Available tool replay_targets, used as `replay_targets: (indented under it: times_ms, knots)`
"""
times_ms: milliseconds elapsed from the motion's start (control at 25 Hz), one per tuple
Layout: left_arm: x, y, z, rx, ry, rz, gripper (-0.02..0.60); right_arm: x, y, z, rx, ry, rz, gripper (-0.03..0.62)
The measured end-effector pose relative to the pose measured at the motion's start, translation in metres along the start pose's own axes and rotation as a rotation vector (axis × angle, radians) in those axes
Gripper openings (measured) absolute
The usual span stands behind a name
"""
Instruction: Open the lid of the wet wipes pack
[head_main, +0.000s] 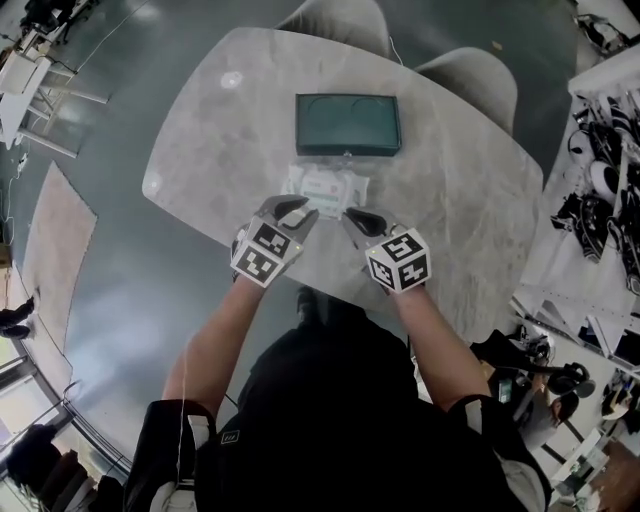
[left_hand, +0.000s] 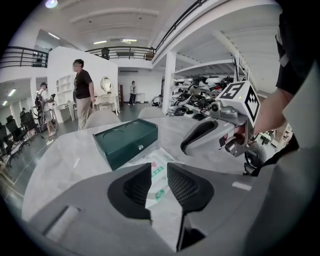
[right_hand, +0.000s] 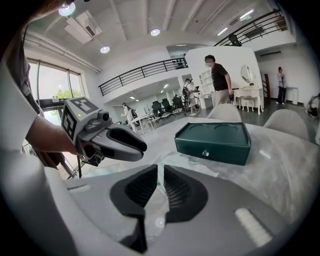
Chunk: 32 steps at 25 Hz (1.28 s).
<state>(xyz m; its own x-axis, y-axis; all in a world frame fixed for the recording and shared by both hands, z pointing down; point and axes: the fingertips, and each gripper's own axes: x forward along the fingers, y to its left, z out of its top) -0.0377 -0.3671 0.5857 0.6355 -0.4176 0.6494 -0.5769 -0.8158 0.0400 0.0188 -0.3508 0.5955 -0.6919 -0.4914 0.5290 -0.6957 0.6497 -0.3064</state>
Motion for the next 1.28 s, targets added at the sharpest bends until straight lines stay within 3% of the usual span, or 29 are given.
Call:
replay_targets:
  times_ms: [360,680,960,1280]
  knots:
    - [0.032,0.011,-0.016,0.007,0.066,0.013,0.115,0.035,-0.045,-0.034,-0.086,0.128,-0.037,0.014]
    - [0.049,0.014,-0.027,0.063,0.149,0.004,0.121,0.056,-0.068,-0.055,-0.179,0.229,-0.051,0.003]
    - [0.059,0.015,-0.037,0.173,0.217,-0.022,0.137,0.063,-0.065,-0.061,-0.308,0.309,-0.058,0.003]
    - [0.085,0.015,-0.048,0.410,0.352,-0.031,0.158,0.064,-0.070,-0.062,-0.275,0.327,-0.053,0.003]
